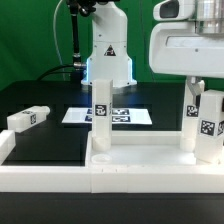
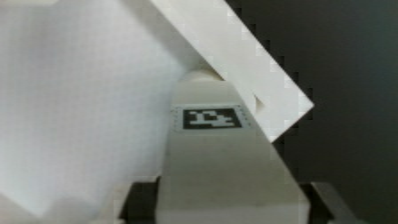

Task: Assemble desk

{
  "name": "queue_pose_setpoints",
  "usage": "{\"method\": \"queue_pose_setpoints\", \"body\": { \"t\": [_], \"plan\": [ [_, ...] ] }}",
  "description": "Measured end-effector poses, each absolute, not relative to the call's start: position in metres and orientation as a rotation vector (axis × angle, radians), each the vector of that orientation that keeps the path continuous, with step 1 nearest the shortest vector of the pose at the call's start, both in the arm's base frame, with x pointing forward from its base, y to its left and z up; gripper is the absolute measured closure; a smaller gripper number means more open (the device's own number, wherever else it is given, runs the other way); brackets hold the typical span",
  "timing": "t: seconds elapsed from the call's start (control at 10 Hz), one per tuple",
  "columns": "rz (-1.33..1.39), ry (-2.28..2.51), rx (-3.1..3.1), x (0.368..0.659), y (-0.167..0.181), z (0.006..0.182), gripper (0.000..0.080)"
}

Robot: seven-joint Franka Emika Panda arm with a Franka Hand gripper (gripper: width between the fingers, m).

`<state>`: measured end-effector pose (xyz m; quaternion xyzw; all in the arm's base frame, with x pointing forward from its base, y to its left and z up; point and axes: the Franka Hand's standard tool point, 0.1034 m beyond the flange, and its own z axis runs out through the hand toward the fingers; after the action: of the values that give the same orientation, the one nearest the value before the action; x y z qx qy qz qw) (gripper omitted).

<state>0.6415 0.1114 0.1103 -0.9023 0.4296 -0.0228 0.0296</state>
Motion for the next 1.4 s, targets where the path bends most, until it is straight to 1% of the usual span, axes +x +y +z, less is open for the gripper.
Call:
{"method": "queue_pose_setpoints", "body": {
  "t": [0.2, 0.5, 0.8, 0.9, 1.0, 1.1, 1.2, 1.4],
  "plan": [
    [-0.062, 1.690, -2.562, 0.6413, 0.1102, 0.1096, 0.0510],
    [-0.046, 2.035, -2.294, 0.6401, 0.1130, 0.1097, 0.0510],
    [-0.026, 2.068, -2.278, 0.6406, 0.1138, 0.1094, 0.0509],
    [-0.028, 2.025, -2.318, 0.6404, 0.1139, 0.1088, 0.0344],
    [-0.027, 2.018, -2.325, 0.6401, 0.1140, 0.1086, 0.0344],
    [-0.027, 1.929, -2.406, 0.6398, 0.1135, 0.1089, 0.0192],
    [-0.045, 1.736, -2.556, 0.6417, 0.1136, 0.1110, 0.0163],
    [-0.049, 1.632, -2.624, 0.6418, 0.1132, 0.1103, 0.0154]
  ]
}}
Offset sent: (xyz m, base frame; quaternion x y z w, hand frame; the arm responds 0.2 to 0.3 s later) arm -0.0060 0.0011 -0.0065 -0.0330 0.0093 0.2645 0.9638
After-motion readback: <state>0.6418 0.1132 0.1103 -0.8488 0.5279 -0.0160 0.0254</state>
